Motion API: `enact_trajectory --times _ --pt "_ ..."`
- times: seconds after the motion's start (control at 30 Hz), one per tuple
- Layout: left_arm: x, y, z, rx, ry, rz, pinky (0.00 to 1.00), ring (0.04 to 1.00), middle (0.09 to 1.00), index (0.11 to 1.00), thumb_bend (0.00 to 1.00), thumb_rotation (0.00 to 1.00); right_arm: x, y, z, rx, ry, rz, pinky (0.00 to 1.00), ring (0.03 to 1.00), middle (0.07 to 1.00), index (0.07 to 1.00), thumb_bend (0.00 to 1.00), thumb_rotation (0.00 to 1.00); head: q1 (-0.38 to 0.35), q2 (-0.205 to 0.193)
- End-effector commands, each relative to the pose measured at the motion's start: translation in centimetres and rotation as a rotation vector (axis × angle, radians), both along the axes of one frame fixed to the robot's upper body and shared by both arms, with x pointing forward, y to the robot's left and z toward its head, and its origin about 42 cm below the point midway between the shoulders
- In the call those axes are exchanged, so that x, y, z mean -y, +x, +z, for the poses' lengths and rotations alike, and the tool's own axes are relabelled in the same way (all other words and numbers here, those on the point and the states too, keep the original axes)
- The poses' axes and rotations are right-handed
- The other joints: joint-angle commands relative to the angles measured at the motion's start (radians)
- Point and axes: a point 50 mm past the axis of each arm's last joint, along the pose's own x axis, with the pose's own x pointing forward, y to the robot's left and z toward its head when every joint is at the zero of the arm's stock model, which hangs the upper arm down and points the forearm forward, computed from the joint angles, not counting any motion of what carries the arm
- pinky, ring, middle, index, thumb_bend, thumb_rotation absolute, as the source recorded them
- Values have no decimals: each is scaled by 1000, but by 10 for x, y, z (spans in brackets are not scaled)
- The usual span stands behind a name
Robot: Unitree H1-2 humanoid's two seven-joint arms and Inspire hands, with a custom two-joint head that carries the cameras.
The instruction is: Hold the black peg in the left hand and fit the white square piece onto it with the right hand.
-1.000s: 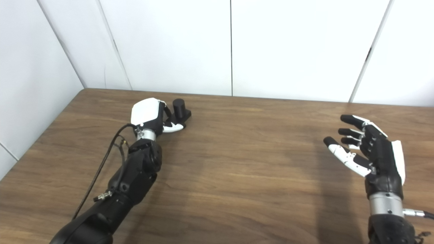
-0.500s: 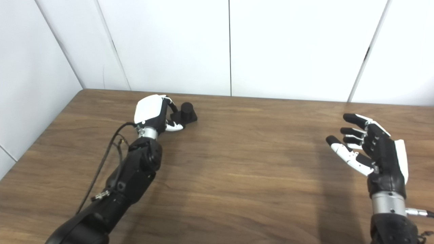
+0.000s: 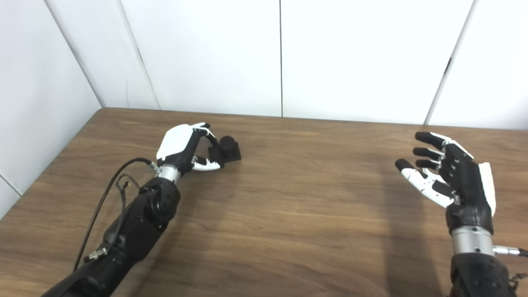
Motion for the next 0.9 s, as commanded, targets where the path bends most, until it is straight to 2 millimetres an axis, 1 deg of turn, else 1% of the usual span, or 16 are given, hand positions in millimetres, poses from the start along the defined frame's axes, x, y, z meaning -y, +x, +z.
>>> enact_trajectory --times 0.0,0.17,0.4,0.57,0.67,0.77,0.87 --pt "6 -11 -13 -87 24 -85 871 904 893 492 515 91 -2 6 23 91 -16 18 624 704 785 688 544 160 0 1" --pt "11 -16 -13 -115 17 -166 904 923 902 493 513 93 -1 5 24 88 -26 15 629 703 787 689 540 170 -11 4" --pt "18 -27 -7 -107 13 -264 935 933 905 494 512 95 -4 5 23 96 -24 19 621 695 790 688 535 157 -27 4" --pt "25 -34 0 -100 -7 -311 920 934 912 494 511 96 -5 7 21 103 -18 29 590 690 789 689 537 151 -36 4" --pt "30 -39 4 -108 -22 -341 922 941 918 495 511 96 -7 6 21 107 1 38 597 699 796 695 531 123 -47 6" --pt "34 -43 7 -112 -33 -369 914 938 918 495 511 96 -7 6 21 106 -9 30 608 697 798 696 540 145 -57 7" --pt "40 -49 6 -117 -39 -404 899 933 917 495 512 95 -8 5 21 109 -17 21 612 688 784 694 545 146 -68 8"
